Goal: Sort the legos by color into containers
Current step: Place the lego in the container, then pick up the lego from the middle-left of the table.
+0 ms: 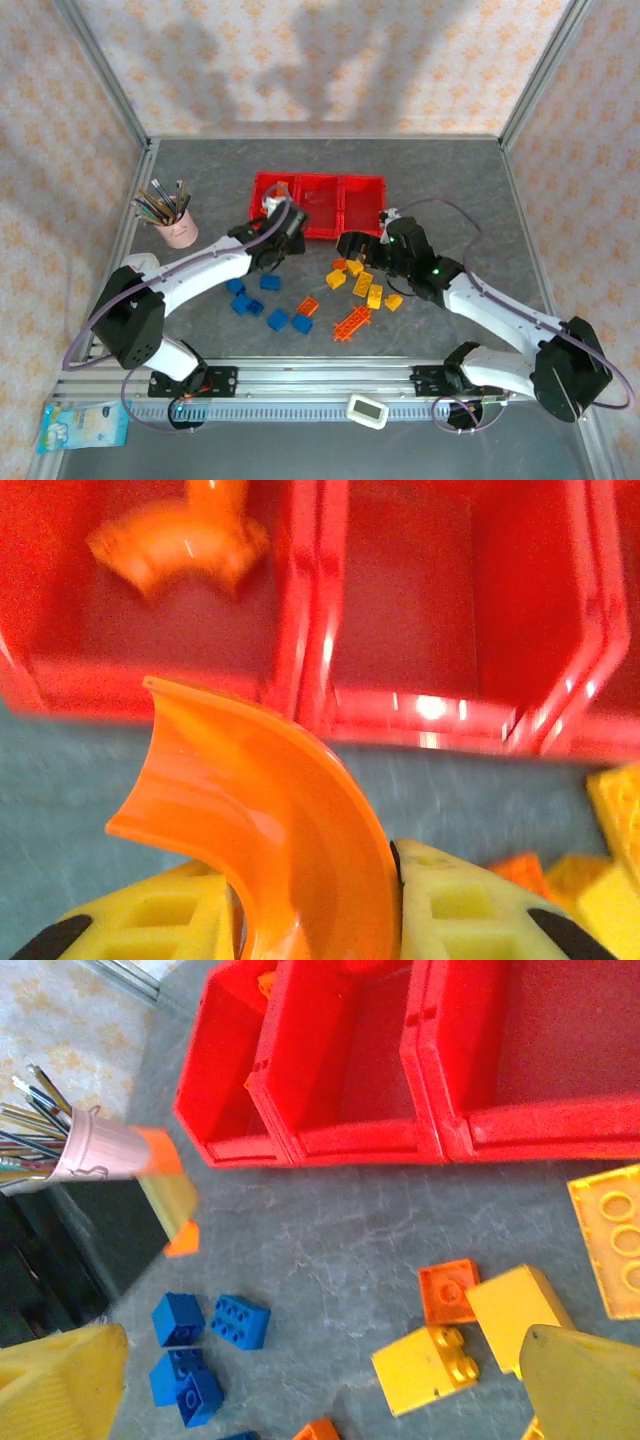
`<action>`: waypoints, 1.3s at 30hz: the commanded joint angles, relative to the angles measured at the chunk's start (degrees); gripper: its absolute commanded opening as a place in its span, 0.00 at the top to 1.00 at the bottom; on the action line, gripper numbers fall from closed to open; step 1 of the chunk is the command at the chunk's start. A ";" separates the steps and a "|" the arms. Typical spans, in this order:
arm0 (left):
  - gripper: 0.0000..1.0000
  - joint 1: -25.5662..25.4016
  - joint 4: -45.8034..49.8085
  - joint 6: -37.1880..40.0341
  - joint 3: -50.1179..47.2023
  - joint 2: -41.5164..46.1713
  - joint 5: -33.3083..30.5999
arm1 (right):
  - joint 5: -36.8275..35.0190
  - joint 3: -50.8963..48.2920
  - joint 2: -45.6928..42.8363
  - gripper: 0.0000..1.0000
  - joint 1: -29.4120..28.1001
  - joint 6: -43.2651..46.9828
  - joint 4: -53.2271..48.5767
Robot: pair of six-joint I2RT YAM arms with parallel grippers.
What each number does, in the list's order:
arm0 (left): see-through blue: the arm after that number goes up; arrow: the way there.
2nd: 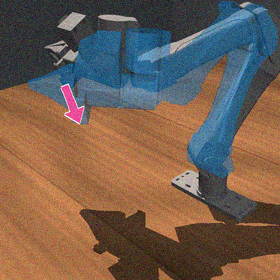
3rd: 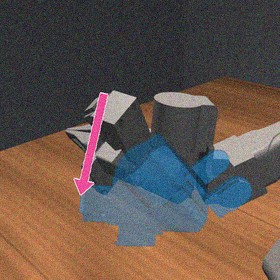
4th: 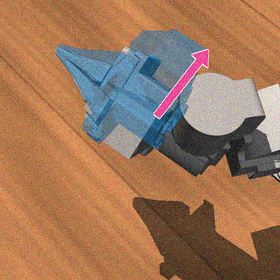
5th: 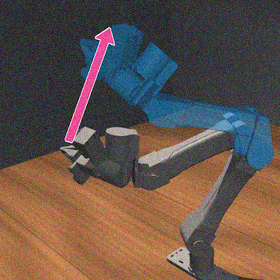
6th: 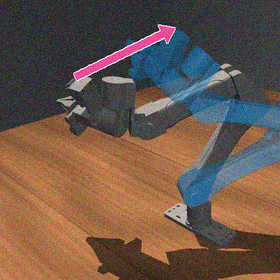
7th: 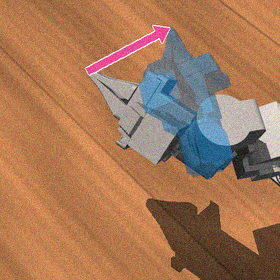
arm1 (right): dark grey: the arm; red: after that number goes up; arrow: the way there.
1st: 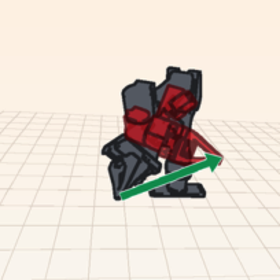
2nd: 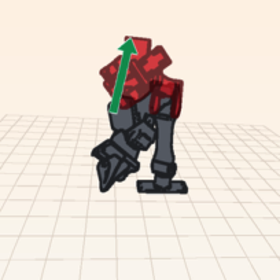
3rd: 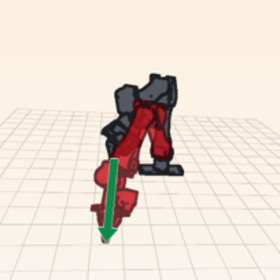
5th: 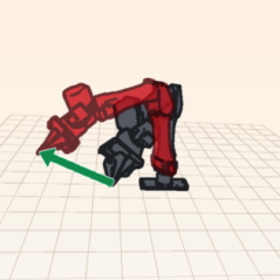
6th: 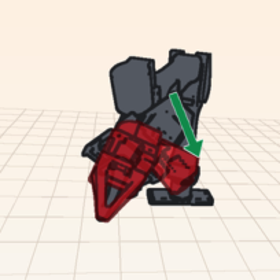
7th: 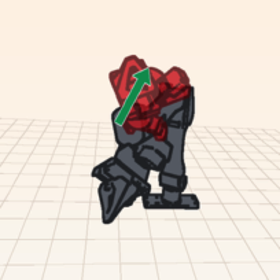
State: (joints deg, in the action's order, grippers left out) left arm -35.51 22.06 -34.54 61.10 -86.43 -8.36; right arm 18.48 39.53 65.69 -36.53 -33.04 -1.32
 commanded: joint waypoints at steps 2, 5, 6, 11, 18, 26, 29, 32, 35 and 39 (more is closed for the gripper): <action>0.66 5.92 0.16 6.23 7.94 -4.47 -2.53 | -0.57 3.46 3.27 0.00 0.41 -0.12 4.76; 0.66 9.25 -1.84 7.91 11.74 -9.00 -1.02 | -1.17 5.33 5.74 0.00 0.41 0.23 5.01; 0.66 10.21 -1.73 8.40 13.68 -10.84 -0.67 | -1.08 5.93 6.46 0.00 0.41 0.42 4.94; 0.66 13.71 -1.78 9.49 20.46 -18.89 0.90 | -1.18 7.62 8.29 0.00 0.41 0.76 5.17; 0.55 14.93 -0.51 10.48 23.80 -24.91 1.59 | -1.43 8.63 8.67 0.00 0.41 1.56 4.10; 0.43 15.20 1.62 11.43 24.24 -23.25 0.20 | -0.84 9.68 8.32 0.00 0.50 2.57 2.53; 0.43 15.20 3.02 11.35 23.72 -19.99 1.78 | -0.65 9.70 7.64 0.00 0.50 3.29 0.88; 0.41 14.63 2.81 11.08 20.09 -15.91 5.09 | -0.05 8.55 5.99 0.00 0.50 3.94 -0.89; 0.40 12.63 2.62 10.90 14.50 -10.43 6.25 | 1.24 6.60 3.80 0.00 0.50 4.20 -2.75; 0.38 7.86 3.13 9.87 6.19 -3.11 5.91 | 1.55 3.26 0.09 0.00 0.50 4.68 -5.36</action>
State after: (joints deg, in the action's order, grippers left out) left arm -24.34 23.05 -24.08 71.46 -92.99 -3.38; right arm 19.35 45.01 68.90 -36.25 -29.74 -3.03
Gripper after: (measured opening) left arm 0.615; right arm 0.998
